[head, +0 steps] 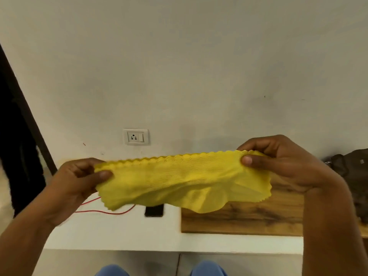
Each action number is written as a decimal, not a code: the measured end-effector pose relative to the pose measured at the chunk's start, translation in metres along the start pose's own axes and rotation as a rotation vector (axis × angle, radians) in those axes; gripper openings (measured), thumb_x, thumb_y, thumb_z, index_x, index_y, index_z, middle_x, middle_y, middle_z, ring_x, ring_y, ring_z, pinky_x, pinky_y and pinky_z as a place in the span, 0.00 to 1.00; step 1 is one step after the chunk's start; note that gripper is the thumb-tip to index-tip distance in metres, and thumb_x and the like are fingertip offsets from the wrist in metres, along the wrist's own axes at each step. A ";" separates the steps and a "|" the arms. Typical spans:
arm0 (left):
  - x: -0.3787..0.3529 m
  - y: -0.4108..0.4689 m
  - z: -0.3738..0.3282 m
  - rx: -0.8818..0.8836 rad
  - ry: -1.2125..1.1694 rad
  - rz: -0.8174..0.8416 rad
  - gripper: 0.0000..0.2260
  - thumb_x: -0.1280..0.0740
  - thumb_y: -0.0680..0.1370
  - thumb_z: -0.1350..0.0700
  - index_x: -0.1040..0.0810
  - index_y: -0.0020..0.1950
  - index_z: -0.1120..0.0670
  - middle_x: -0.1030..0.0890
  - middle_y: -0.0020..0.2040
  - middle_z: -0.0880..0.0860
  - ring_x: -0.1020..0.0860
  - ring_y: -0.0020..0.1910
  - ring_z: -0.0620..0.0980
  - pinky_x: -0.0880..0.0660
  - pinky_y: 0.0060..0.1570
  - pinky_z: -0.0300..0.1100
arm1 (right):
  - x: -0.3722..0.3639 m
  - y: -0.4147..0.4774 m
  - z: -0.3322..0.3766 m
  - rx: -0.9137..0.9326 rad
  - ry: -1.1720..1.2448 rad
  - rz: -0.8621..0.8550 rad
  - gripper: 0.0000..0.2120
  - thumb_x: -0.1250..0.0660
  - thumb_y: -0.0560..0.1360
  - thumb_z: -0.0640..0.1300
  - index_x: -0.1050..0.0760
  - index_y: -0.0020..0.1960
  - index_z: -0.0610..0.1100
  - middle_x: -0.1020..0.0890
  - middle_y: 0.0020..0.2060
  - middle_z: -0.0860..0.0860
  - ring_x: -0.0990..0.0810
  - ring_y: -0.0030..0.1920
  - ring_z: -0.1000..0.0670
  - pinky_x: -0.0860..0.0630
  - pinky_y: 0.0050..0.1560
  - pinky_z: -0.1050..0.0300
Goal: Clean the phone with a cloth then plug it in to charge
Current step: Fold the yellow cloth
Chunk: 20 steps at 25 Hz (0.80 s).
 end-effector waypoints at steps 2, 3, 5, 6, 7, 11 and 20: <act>-0.002 0.004 0.003 0.047 -0.064 -0.102 0.06 0.30 0.69 0.62 0.16 0.34 0.54 0.16 0.30 0.50 0.19 0.29 0.43 0.22 0.30 0.32 | -0.005 0.006 -0.017 -0.124 0.157 -0.065 0.11 0.25 0.66 0.52 0.17 0.45 0.47 0.15 0.41 0.54 0.18 0.42 0.55 0.22 0.43 0.61; -0.008 0.006 0.004 0.077 0.028 -0.140 0.06 0.31 0.69 0.64 0.16 0.34 0.55 0.16 0.31 0.51 0.19 0.28 0.43 0.22 0.30 0.32 | -0.011 0.015 -0.030 -0.190 0.024 -0.108 0.08 0.25 0.67 0.48 0.17 0.45 0.47 0.15 0.42 0.53 0.19 0.43 0.54 0.24 0.45 0.58; -0.016 0.010 0.010 0.095 0.251 -0.238 0.01 0.29 0.69 0.64 0.17 0.39 0.59 0.16 0.28 0.50 0.19 0.26 0.46 0.22 0.28 0.32 | -0.027 0.032 -0.056 -0.343 -0.372 -0.190 0.07 0.28 0.71 0.43 0.17 0.49 0.44 0.17 0.46 0.49 0.21 0.47 0.52 0.28 0.48 0.58; -0.020 0.010 0.011 0.081 0.316 -0.272 0.02 0.28 0.70 0.63 0.17 0.40 0.61 0.17 0.27 0.49 0.19 0.26 0.47 0.22 0.28 0.31 | -0.037 0.038 -0.063 -0.380 -0.450 -0.223 0.08 0.29 0.72 0.43 0.18 0.50 0.43 0.17 0.47 0.48 0.21 0.47 0.50 0.29 0.47 0.59; -0.026 0.010 0.010 0.071 0.352 -0.295 0.02 0.28 0.70 0.63 0.17 0.41 0.61 0.17 0.26 0.48 0.19 0.27 0.49 0.22 0.29 0.31 | -0.044 0.043 -0.067 -0.399 -0.429 -0.257 0.08 0.29 0.72 0.43 0.18 0.49 0.42 0.17 0.47 0.48 0.22 0.47 0.50 0.30 0.45 0.60; -0.055 0.006 -0.005 -0.073 0.516 -0.282 0.08 0.27 0.70 0.58 0.19 0.34 0.46 0.16 0.31 0.43 0.18 0.28 0.44 0.21 0.33 0.36 | -0.070 0.049 -0.055 -0.379 -0.238 -0.368 0.05 0.31 0.73 0.44 0.21 0.48 0.50 0.20 0.44 0.52 0.22 0.43 0.53 0.28 0.33 0.64; -0.123 0.004 -0.028 -0.262 0.536 -0.176 0.03 0.30 0.72 0.53 0.17 0.41 0.45 0.15 0.37 0.45 0.18 0.39 0.42 0.24 0.38 0.29 | -0.116 0.069 0.006 -0.259 -0.015 -0.410 0.05 0.35 0.74 0.44 0.20 0.45 0.50 0.19 0.39 0.56 0.21 0.39 0.58 0.24 0.34 0.68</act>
Point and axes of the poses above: each hand's wrist, its own y-axis towards the middle knuckle, its own x-axis out of the back of the hand, z = x × y, the point moved 1 cm from there along y, towards the middle knuckle
